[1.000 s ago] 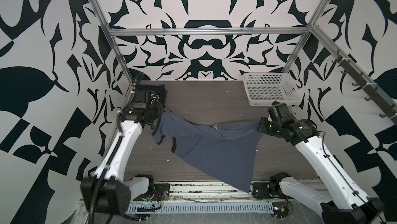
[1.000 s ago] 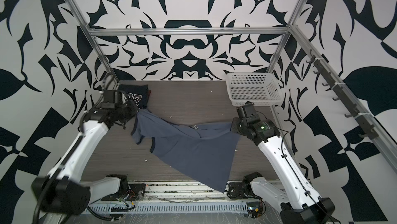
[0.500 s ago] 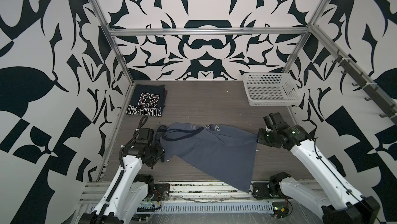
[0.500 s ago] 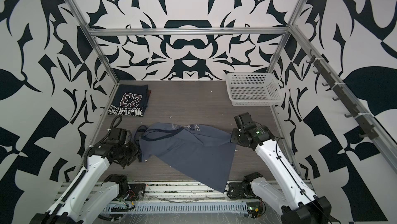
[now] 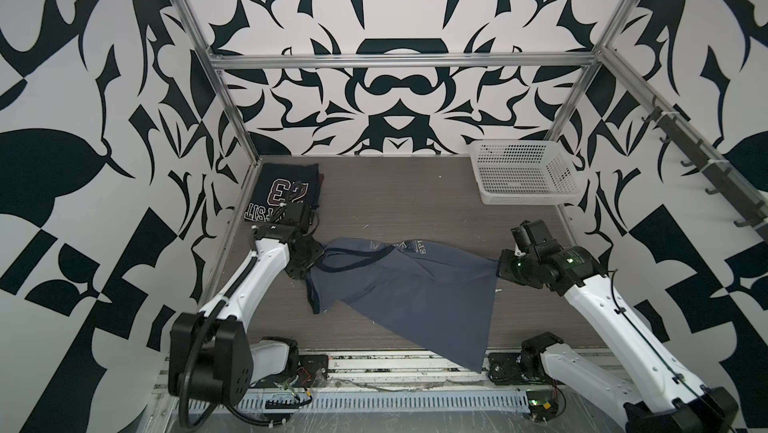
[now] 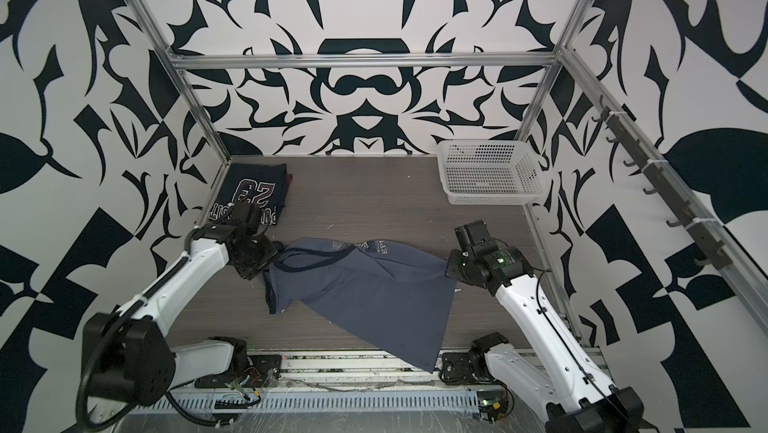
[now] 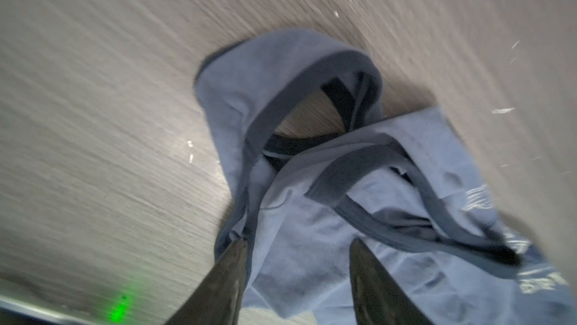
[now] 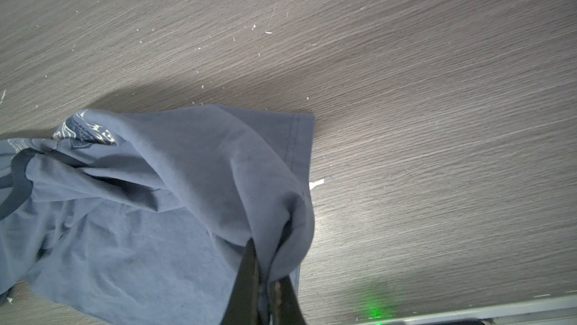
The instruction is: Fold and stack the tank tops
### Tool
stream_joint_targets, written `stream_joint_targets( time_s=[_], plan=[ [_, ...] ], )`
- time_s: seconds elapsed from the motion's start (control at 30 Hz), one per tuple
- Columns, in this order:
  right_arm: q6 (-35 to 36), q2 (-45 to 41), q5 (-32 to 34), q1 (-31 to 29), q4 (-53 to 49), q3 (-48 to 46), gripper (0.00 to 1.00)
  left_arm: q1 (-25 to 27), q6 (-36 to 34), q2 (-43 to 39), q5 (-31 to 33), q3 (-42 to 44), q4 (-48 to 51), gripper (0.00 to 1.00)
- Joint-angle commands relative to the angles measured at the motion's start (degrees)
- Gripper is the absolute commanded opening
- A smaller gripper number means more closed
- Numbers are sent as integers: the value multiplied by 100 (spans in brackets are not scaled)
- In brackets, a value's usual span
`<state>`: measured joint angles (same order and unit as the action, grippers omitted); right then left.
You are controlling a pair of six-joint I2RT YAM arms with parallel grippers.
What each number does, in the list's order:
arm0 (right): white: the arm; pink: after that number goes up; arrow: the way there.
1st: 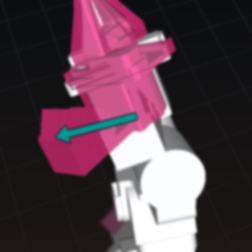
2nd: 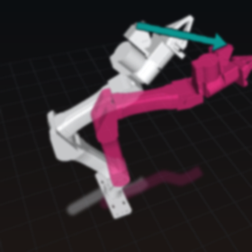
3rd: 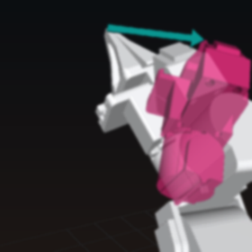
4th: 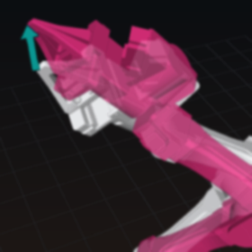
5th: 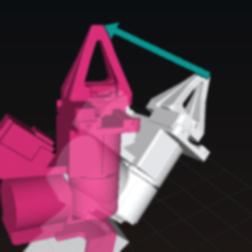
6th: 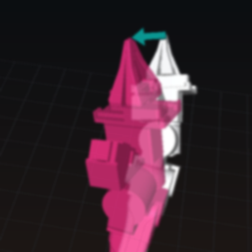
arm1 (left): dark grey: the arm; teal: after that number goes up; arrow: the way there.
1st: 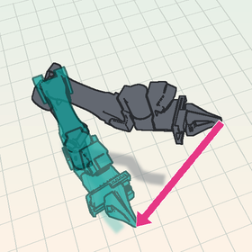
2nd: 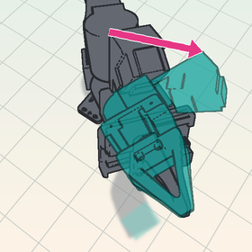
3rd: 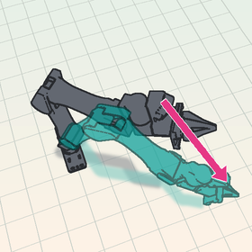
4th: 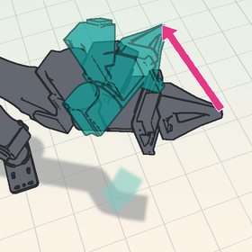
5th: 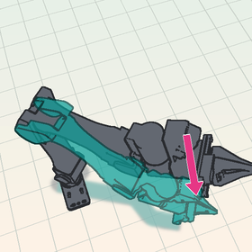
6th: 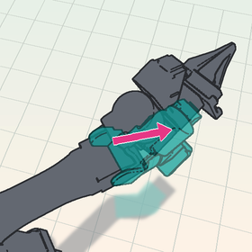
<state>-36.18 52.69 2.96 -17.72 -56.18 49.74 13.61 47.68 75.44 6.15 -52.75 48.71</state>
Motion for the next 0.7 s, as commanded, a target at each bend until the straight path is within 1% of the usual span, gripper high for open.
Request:
stream_joint_targets(
  time_s=[0.0,0.1,0.27,0.4,0.53,0.67],
  plan=[
    [-88,-65,2,14,95,-58,0,475,-116,464,596,-276,428,56],
    [-90,-49,-28,14,147,-87,0,672,-88,875,974,-442,572,54],
    [-98,-31,-94,14,230,-164,0,690,-100,1370,1606,-644,689,46],
    [-99,-20,-138,14,273,-210,0,696,-135,1631,1720,-721,643,37],
    [-98,-10,-138,14,270,-243,0,696,-120,1698,1785,-730,649,24],
    [-77,-4,-128,14,257,-196,0,688,-119,1513,1801,-718,649,21]
  ],
)
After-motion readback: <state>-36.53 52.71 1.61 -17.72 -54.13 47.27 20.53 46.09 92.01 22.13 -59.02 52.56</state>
